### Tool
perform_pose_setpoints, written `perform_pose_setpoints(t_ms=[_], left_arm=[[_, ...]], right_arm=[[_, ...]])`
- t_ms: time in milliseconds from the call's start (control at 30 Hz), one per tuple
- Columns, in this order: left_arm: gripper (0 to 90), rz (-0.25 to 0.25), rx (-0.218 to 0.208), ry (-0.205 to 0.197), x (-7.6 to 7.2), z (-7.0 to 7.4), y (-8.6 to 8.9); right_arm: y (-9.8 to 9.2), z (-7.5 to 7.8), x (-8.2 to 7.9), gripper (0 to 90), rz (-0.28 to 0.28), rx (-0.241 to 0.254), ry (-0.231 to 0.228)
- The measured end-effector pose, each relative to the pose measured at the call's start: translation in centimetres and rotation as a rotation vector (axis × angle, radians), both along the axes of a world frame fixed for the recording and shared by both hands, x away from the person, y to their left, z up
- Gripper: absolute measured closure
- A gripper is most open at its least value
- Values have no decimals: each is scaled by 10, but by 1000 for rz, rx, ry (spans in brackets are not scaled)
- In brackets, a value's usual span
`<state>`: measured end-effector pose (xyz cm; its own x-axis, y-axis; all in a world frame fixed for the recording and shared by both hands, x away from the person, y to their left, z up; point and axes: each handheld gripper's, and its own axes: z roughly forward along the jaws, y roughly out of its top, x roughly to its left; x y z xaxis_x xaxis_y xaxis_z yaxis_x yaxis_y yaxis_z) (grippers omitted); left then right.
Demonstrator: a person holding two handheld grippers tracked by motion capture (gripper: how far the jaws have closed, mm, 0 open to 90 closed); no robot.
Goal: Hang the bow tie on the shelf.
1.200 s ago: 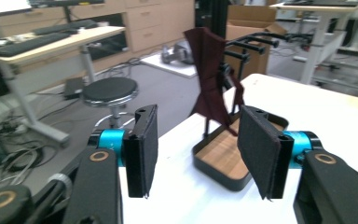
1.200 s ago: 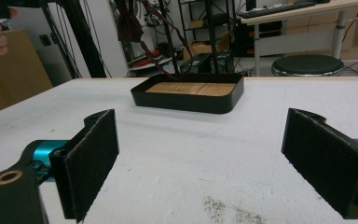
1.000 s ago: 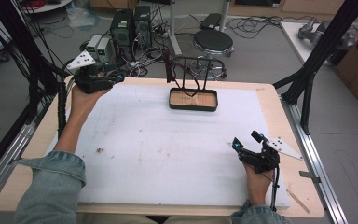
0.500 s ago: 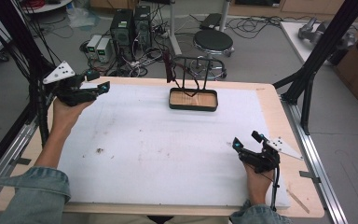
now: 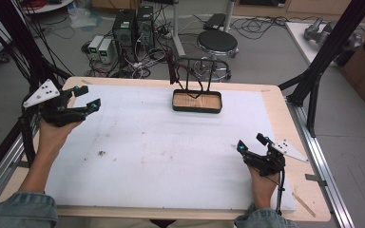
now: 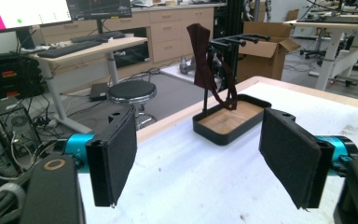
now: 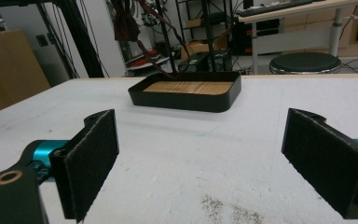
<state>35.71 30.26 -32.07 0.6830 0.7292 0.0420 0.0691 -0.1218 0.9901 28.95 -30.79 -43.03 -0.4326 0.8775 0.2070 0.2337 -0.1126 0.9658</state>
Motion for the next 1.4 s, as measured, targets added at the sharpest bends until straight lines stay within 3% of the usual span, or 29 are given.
perform_pose_setpoints(t_ms=[200, 267, 400, 433, 700, 867, 967, 1400], left_arm=[[238, 38, -5, 10, -24, -15, 10], [238, 56, 15, 12, -34, -26, 13], [238, 68, 19, 21, -42, -36, 15], [237, 70, 20, 45, -47, -45, 17], [232, 112, 26, 75, -61, -73, 14], [230, 122, 26, 93, -64, -84, 9], [225, 132, 64, 101, -67, -95, 2], [222, 136, 79, 132, -66, -106, -1]], right_arm=[[0, 0, 0, 100, -3, 0, 3], [0, 0, 0, 100, -4, -1, 1], [1, 0, 0, 100, -4, -5, 2], [1, 0, 0, 100, -4, -6, 2], [1, 0, 0, 100, -4, -6, 3], [1, 0, 0, 100, -4, -5, 4], [1, 0, 0, 100, -4, -6, 6], [1, 0, 0, 100, -1, -10, 1]])
